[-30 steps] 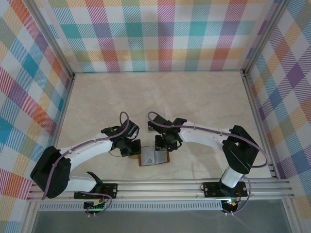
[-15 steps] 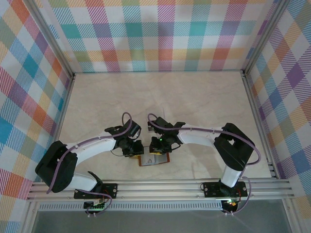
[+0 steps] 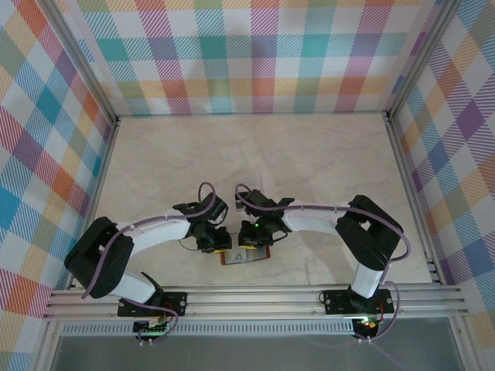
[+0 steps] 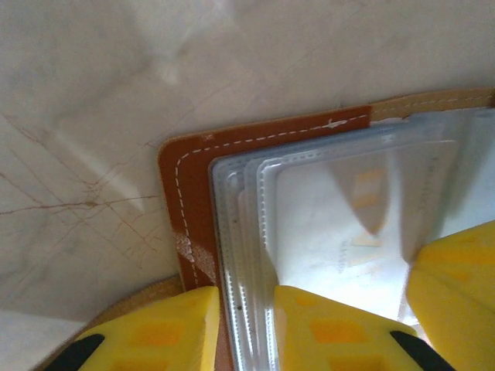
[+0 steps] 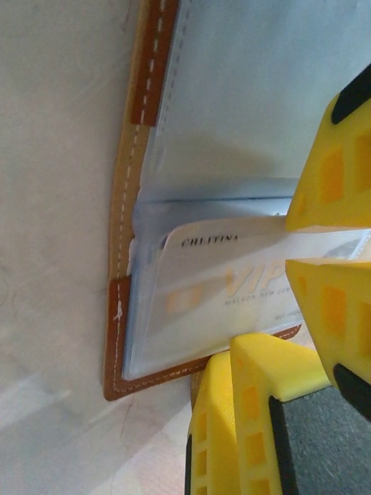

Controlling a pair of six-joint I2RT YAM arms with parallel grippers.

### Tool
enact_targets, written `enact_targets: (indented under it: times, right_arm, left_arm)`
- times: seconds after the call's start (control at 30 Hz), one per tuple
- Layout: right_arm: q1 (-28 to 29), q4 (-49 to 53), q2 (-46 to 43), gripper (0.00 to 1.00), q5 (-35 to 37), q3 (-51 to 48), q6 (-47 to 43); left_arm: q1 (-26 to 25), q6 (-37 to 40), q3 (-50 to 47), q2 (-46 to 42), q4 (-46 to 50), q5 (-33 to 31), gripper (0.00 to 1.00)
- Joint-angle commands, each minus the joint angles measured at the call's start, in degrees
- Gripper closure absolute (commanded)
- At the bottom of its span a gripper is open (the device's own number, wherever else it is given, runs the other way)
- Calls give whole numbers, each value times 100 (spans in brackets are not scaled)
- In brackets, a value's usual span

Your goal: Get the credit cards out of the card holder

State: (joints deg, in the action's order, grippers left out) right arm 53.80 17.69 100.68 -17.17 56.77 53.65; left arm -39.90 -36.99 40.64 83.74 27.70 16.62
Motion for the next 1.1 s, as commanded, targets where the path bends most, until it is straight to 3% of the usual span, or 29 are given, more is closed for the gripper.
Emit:
enact_targets:
  times: [0.0,0.53,0.93,1.07]
  right_arm:
    - [-45,-203,117,81,-137,-78,97]
    - [-45,219,-213,74,433,-193,63]
    - [-88,81,-620,74,234,-217,-2]
    - [-190,43,-494,74,11,-213,-145]
  left_arm:
    - [-85,204,-29,149,216,-234,76]
    - [-102,218,-56,35,423,-403,79]
    - [-114,162,242,-468,752,-476,79]
    - [-121,190,439,-477,770,-222,80]
